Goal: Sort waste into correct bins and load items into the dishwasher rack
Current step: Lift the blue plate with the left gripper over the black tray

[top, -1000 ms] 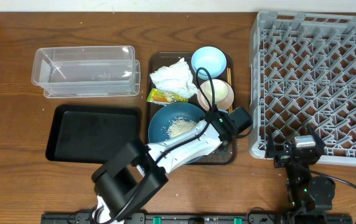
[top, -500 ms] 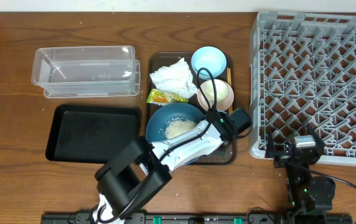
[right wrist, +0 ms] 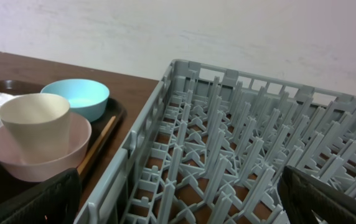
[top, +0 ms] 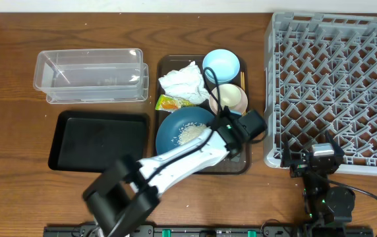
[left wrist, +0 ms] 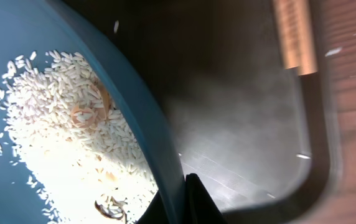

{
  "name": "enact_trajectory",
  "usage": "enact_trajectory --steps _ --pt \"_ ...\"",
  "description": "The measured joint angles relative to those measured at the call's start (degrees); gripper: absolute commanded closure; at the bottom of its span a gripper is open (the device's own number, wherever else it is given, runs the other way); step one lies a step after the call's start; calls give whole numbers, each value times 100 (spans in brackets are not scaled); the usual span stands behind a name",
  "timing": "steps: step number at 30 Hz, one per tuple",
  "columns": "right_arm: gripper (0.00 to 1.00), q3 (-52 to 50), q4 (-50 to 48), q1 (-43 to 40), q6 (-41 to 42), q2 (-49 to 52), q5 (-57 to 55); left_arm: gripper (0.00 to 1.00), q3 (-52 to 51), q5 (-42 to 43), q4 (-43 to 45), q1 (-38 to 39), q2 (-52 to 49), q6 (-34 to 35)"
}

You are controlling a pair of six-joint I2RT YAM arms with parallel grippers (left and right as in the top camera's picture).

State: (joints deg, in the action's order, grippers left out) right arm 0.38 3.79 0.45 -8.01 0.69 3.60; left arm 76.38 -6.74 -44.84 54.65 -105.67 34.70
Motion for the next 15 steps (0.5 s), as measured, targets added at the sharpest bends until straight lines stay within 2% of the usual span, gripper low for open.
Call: enact_trajectory --steps 9,15 --pt "1 0 0 -2 2 0 2 94 0 83 -125 -831 1067 7" --pt "1 0 0 -2 0 0 0 94 2 232 -125 -1611 1290 9"
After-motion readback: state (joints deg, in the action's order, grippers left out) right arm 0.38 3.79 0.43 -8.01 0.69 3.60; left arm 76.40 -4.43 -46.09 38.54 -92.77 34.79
